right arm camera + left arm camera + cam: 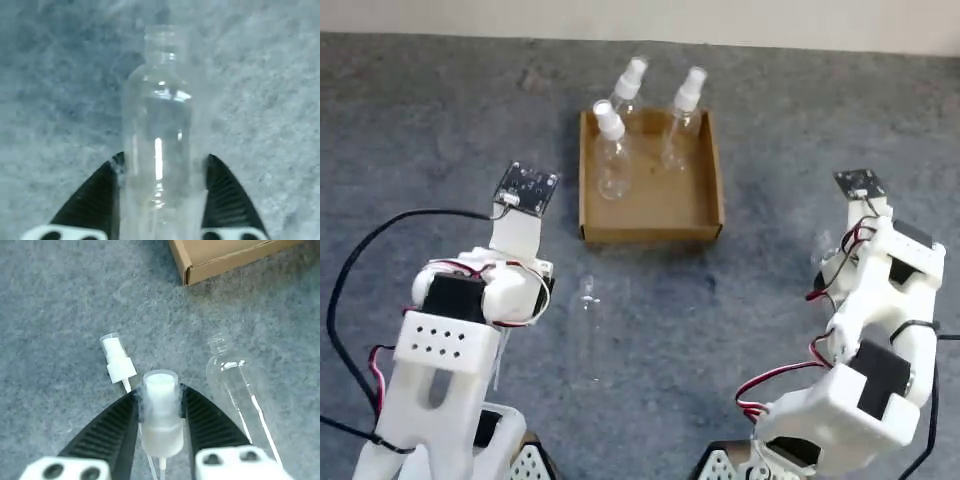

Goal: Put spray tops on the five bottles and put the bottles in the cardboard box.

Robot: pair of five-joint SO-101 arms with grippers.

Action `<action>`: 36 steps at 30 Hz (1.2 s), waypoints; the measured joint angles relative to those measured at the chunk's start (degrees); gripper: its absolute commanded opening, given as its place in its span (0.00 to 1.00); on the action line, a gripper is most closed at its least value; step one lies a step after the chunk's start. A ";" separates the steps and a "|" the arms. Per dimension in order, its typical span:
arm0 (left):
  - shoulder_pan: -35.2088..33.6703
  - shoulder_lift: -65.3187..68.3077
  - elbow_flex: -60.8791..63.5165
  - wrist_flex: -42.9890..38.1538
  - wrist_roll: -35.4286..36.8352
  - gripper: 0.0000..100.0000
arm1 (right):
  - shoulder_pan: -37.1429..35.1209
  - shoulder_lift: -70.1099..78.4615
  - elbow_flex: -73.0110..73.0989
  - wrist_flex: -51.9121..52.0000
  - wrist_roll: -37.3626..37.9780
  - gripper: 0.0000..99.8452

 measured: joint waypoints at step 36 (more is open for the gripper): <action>-0.09 -0.18 1.23 -1.85 0.18 0.00 | -4.66 11.87 -20.48 10.37 -6.86 0.03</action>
